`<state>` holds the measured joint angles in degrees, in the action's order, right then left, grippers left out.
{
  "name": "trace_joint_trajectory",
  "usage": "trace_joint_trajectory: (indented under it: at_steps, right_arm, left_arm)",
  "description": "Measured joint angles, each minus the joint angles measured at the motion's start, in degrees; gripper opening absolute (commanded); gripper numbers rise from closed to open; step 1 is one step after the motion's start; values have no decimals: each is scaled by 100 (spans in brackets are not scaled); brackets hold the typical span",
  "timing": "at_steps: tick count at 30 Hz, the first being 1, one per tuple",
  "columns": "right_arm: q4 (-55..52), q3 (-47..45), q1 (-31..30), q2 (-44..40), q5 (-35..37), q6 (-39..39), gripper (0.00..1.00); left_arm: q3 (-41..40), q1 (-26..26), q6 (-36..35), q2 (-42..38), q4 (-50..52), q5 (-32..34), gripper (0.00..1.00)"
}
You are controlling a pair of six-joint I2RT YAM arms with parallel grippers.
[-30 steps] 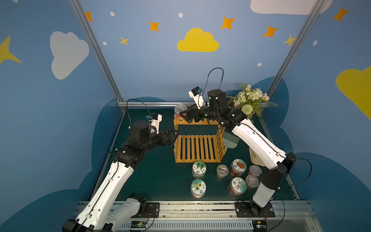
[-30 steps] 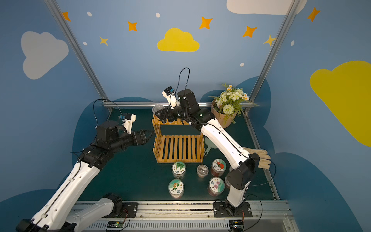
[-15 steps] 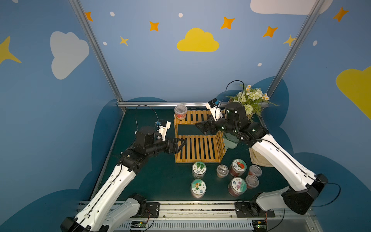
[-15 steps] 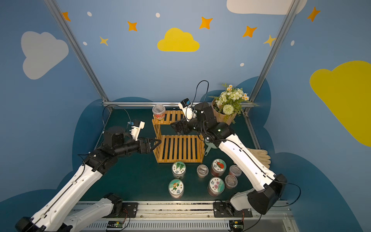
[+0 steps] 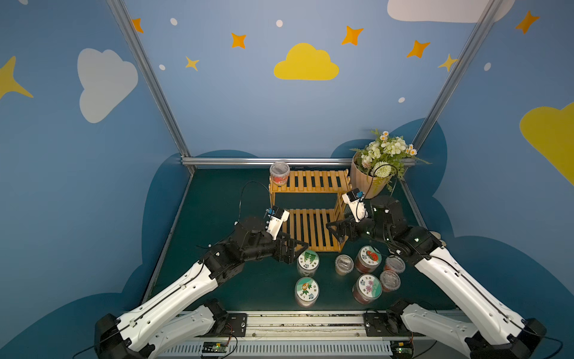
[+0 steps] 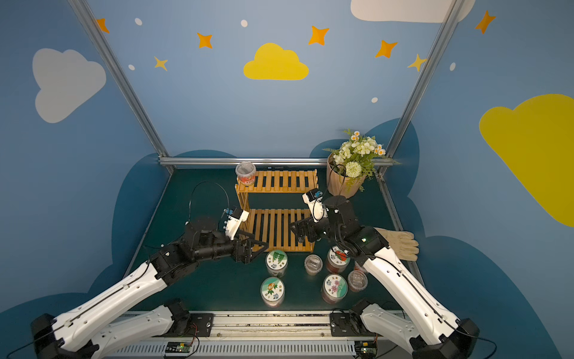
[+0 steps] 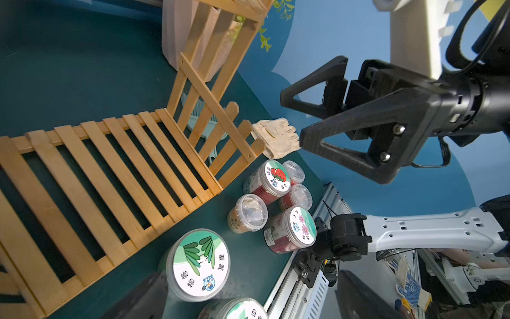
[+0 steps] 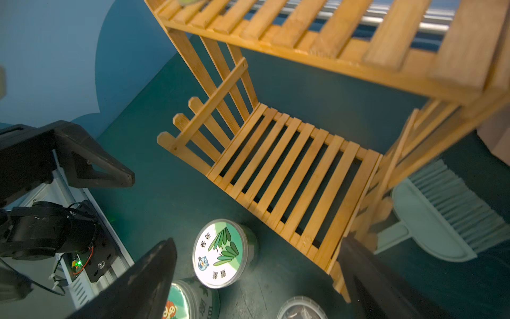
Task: Place the seed container on the shelf
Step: Adjust the seed jar at the center of the board.
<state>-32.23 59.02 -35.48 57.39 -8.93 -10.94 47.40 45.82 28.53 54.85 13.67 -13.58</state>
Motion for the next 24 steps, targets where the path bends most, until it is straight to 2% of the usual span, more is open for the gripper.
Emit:
trace_joint_trajectory:
  at_steps: [6, 13, 24]
  right_arm:
    - [-262, -321, 111, -275, 28, -398, 98]
    - [-337, -922, 293, -713, -83, -874, 98]
    - [-761, -1220, 350, -780, -444, -1119, 85]
  left_arm:
    - [0, 557, -2, 251, -153, 496, 100]
    - [0, 977, 0, 562, -348, 876, 100]
    - [13, 1401, 11, 1305, -673, 1202, 100]
